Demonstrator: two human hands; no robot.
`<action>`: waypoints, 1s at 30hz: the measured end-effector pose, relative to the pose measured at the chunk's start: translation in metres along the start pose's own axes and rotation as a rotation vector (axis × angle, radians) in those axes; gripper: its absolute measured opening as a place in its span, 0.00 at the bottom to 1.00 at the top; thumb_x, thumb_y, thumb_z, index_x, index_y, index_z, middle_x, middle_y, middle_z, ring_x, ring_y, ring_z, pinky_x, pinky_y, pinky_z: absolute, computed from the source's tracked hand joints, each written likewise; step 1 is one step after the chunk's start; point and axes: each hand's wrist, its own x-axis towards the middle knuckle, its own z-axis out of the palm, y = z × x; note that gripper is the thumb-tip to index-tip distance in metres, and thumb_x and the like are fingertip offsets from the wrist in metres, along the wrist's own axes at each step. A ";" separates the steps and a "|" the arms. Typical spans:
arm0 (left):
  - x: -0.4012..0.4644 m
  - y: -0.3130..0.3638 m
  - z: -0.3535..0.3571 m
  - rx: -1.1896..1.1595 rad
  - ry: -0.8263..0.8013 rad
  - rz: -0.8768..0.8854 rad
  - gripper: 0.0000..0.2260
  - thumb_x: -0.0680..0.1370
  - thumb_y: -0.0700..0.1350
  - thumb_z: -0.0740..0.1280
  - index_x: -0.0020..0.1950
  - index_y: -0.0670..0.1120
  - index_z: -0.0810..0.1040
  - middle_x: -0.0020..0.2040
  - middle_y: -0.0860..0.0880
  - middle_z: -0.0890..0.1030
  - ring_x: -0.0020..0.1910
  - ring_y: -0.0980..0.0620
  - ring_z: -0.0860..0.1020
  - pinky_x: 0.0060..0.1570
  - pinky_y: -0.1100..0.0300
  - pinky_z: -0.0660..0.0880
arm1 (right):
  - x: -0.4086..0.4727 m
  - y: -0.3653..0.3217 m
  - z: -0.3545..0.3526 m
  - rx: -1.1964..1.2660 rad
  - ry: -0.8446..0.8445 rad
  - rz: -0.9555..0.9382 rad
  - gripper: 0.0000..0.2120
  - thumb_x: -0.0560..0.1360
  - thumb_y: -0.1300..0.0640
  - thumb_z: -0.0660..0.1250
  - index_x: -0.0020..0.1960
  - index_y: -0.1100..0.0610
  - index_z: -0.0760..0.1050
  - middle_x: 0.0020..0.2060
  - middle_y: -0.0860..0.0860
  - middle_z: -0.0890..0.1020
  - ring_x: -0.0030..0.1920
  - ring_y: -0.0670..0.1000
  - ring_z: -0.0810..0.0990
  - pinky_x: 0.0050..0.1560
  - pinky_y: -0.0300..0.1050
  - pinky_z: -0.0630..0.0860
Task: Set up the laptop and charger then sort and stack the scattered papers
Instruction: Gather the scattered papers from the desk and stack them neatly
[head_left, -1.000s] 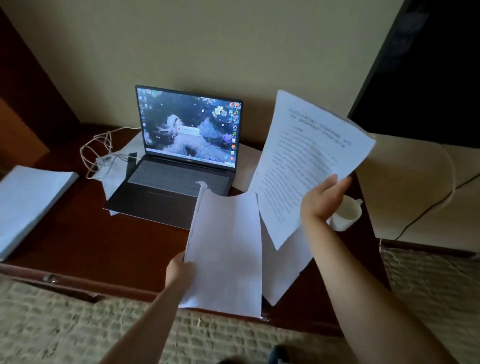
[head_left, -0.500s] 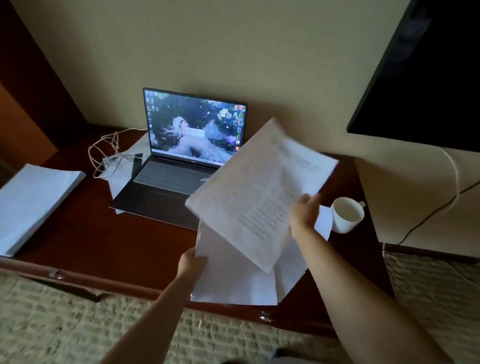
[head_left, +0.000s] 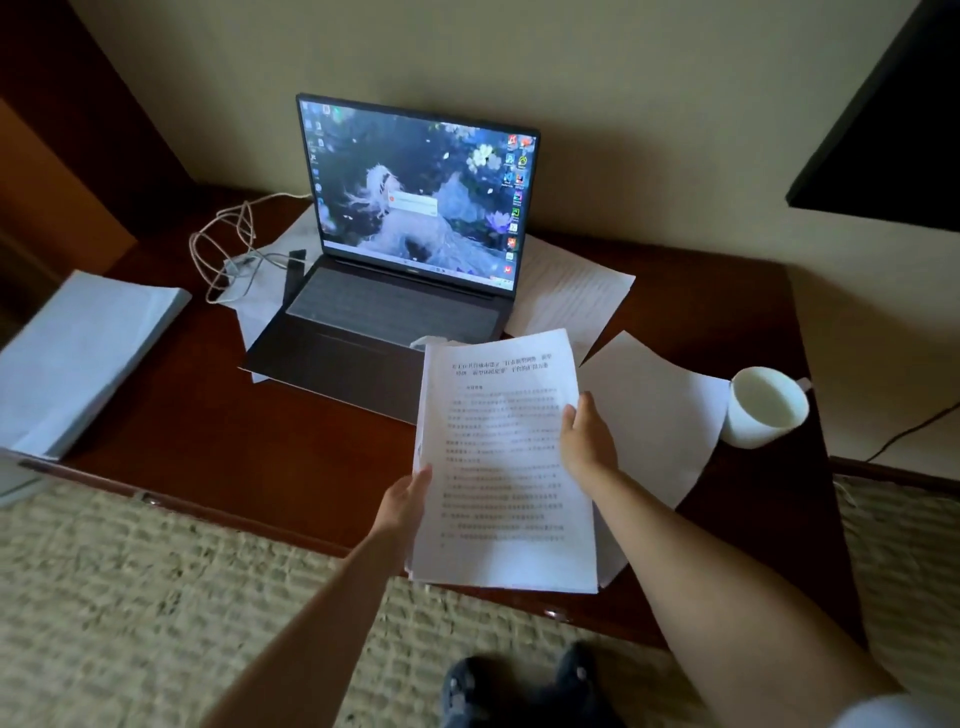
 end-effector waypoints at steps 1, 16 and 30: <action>0.003 0.000 0.000 0.009 0.007 -0.011 0.16 0.81 0.54 0.59 0.51 0.41 0.78 0.47 0.41 0.82 0.47 0.40 0.82 0.49 0.45 0.79 | 0.004 -0.001 0.001 -0.014 0.013 -0.005 0.15 0.83 0.53 0.50 0.64 0.60 0.65 0.57 0.56 0.76 0.50 0.54 0.77 0.44 0.46 0.72; 0.001 -0.001 0.016 0.214 0.157 0.143 0.07 0.78 0.40 0.65 0.55 0.44 0.76 0.48 0.47 0.80 0.46 0.47 0.79 0.42 0.55 0.76 | -0.037 0.036 -0.007 0.247 0.274 0.716 0.25 0.79 0.56 0.58 0.73 0.62 0.58 0.70 0.62 0.64 0.70 0.62 0.63 0.68 0.54 0.61; -0.007 -0.003 0.016 0.224 0.159 0.171 0.08 0.79 0.41 0.65 0.57 0.44 0.75 0.48 0.47 0.79 0.44 0.49 0.78 0.33 0.62 0.73 | -0.080 -0.012 -0.006 -0.199 0.535 -0.451 0.14 0.70 0.65 0.62 0.52 0.55 0.80 0.42 0.55 0.79 0.41 0.56 0.78 0.35 0.44 0.72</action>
